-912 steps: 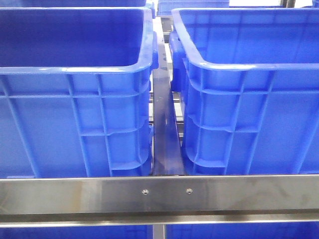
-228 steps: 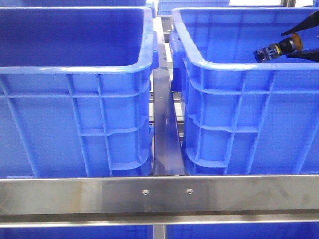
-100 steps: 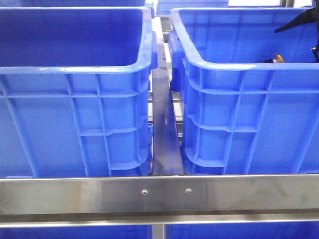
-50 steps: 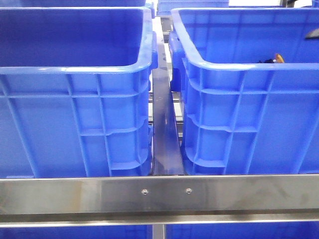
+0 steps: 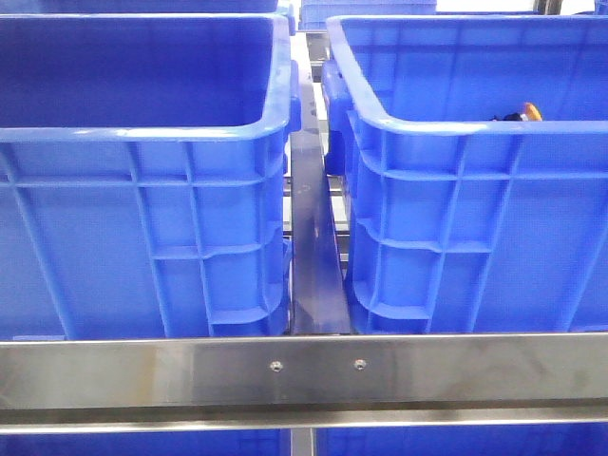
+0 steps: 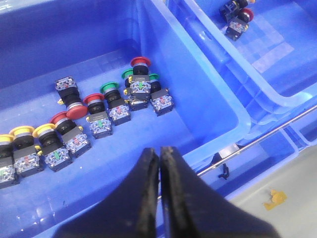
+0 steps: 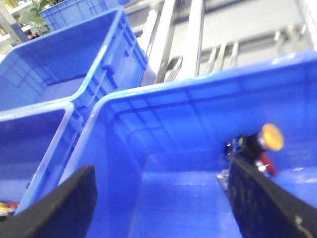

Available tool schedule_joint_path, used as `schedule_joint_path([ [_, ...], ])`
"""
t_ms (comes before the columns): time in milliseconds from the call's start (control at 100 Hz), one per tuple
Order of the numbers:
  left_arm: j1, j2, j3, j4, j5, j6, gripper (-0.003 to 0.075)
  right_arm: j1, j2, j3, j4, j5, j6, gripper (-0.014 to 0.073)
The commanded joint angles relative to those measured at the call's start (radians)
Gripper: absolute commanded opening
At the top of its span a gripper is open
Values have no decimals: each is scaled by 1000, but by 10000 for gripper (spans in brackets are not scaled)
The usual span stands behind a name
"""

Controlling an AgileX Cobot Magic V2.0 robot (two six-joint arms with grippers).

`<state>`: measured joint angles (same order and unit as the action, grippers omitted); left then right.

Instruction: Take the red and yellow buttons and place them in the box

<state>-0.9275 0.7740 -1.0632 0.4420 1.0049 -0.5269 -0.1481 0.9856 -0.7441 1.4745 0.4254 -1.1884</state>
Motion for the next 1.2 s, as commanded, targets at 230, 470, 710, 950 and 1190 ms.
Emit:
schedule_joint_path([
  [230,-5,5,-24,26,-56,-7,-19,3,-404,176,-165,-57,-25,570],
  [470,-5,5,-24,26,-56,-7,-19,3,-643,260,-198,-68,-25,484],
  [710,-5,5,-24,26,-56,-7,-19,3,-686,264,-198,-70,-25,31],
  [950,-5,5,-24,26,-56,-7,-19,3,-686,264,-198,-71,-25,-68],
  [1190,-5,5,-24,26,-56,-7,-19,3,-686,264,-198,-72,-25,-68],
])
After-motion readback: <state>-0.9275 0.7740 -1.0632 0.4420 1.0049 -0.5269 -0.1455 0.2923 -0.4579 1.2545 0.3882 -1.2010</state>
